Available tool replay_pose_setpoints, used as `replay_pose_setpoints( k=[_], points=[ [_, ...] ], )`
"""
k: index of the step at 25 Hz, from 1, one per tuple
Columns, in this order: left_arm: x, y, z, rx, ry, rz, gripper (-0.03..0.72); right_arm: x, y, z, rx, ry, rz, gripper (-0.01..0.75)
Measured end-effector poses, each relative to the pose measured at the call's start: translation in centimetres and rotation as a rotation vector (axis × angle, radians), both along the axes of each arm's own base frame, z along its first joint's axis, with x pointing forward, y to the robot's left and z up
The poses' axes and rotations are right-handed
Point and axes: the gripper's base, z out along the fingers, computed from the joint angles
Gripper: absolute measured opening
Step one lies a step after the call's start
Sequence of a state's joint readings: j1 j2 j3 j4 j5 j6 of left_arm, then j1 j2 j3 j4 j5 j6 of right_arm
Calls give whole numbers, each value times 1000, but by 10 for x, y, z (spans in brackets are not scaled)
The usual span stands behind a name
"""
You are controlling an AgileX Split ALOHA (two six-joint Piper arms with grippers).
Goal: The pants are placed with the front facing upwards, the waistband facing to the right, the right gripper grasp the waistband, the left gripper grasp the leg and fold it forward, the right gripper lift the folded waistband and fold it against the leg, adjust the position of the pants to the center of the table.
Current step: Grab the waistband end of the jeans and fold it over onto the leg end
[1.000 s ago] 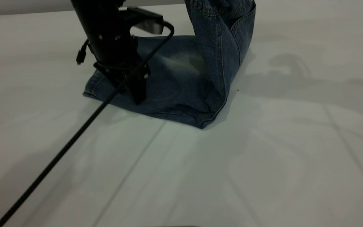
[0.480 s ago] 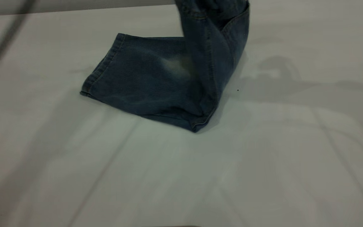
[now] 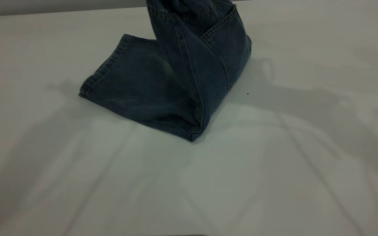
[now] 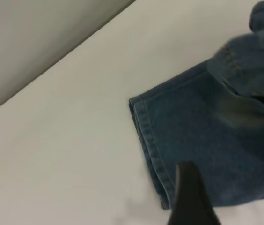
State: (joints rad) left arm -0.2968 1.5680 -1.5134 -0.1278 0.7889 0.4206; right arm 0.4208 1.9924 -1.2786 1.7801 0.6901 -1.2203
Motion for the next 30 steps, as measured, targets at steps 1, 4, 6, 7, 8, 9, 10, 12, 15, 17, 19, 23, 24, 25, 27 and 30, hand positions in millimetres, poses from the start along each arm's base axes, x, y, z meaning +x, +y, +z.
replay_pose_setpoints(
  k=[1,4,6,7,8,9,10,12,15,17,19,23,24,25,27,30],
  points=[
    [-2,1,2,-3,6,3,410,2,3,-1,-24,-9,-23,48],
    [-5,1,2,-11,33,15,410,7,11,-10,-86,-29,-62,48],
    [-6,1,0,-13,56,17,410,9,18,-18,-113,-37,-63,48],
    [-7,1,0,-17,67,16,410,10,22,-22,-122,-37,-61,48],
    [-8,0,-1,-23,79,15,410,11,26,-27,-131,-34,-59,48],
    [-9,0,-1,-33,89,13,410,12,30,-31,-140,-31,-58,48],
    [-9,-1,-1,-45,97,12,410,13,34,-36,-145,-28,-53,48],
    [-10,-2,-1,-62,110,9,410,15,42,-46,-153,-21,-42,48],
    [-10,-3,-1,-68,113,8,410,15,57,-55,-154,-19,-17,48],
    [-10,-3,-1,-68,113,9,410,14,67,-58,-152,-28,4,49],
    [-10,-3,-1,-69,115,10,410,12,78,-60,-148,-40,26,50],
    [-11,-3,-2,-69,118,9,410,3,96,-61,-152,-76,82,50],
    [-11,-3,-2,-69,118,9,410,0,99,-62,-159,-92,98,51],
    [-11,-3,-2,-69,118,9,410,-2,102,-62,-167,-113,116,53],
    [-11,-3,-2,-68,119,9,410,-7,107,-62,-184,-144,138,67],
    [-11,-3,-2,-66,125,8,410,-9,110,-63,-193,-159,149,123]
  ],
)
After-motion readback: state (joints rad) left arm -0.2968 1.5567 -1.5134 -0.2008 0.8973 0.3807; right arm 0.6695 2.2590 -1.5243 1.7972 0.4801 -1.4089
